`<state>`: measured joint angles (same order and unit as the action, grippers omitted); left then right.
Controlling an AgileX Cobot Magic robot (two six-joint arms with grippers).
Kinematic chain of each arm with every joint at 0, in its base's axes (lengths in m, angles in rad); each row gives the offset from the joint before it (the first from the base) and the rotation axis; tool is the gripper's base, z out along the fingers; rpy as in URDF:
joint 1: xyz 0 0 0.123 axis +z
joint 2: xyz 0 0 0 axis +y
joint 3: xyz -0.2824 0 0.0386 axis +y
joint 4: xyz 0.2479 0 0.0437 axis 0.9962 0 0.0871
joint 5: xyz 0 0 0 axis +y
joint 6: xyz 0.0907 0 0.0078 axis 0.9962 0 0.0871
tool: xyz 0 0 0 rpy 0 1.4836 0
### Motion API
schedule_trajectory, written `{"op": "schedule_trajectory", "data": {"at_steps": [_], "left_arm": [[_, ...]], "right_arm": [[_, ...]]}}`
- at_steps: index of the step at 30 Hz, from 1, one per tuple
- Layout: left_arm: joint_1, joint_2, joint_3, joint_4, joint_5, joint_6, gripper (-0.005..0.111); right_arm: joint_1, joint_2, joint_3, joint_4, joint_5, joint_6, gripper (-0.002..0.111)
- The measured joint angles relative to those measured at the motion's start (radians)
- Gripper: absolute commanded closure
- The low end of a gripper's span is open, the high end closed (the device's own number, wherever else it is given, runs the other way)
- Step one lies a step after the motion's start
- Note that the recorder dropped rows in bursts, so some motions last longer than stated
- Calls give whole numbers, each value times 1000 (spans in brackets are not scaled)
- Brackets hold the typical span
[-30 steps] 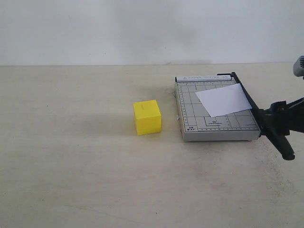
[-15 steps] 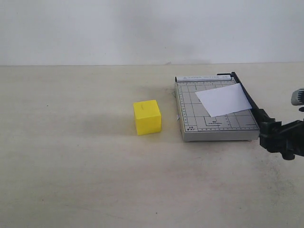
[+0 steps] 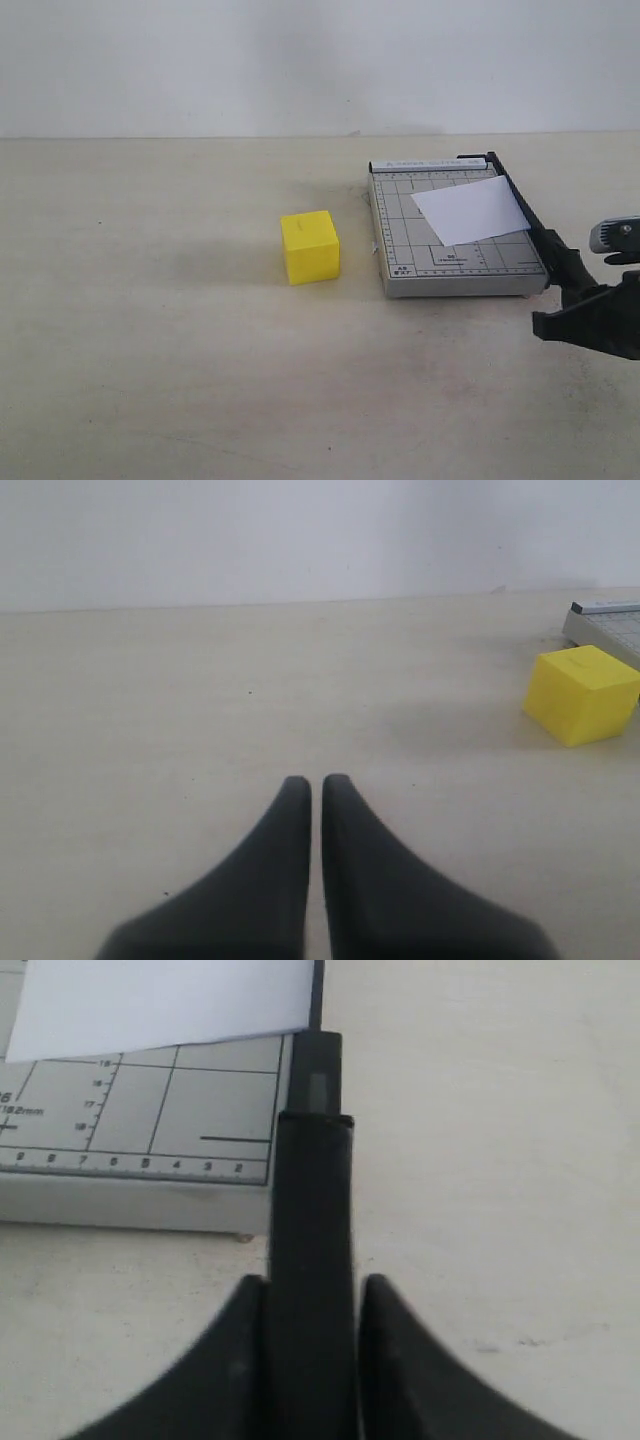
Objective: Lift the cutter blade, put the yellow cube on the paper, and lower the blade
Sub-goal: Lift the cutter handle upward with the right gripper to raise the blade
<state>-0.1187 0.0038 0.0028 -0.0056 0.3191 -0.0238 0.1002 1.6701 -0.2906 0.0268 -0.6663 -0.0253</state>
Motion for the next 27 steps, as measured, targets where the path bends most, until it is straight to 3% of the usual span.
{"op": "schedule_trajectory", "data": {"at_steps": [11,27], "left_arm": [[0,0,0,0,0,0,102],[0,0,0,0,-4,0,102]], "right_arm": [[4,-10,0,9,-12,-19,107],[6,-341,0,13,-70,-40,107]]}}
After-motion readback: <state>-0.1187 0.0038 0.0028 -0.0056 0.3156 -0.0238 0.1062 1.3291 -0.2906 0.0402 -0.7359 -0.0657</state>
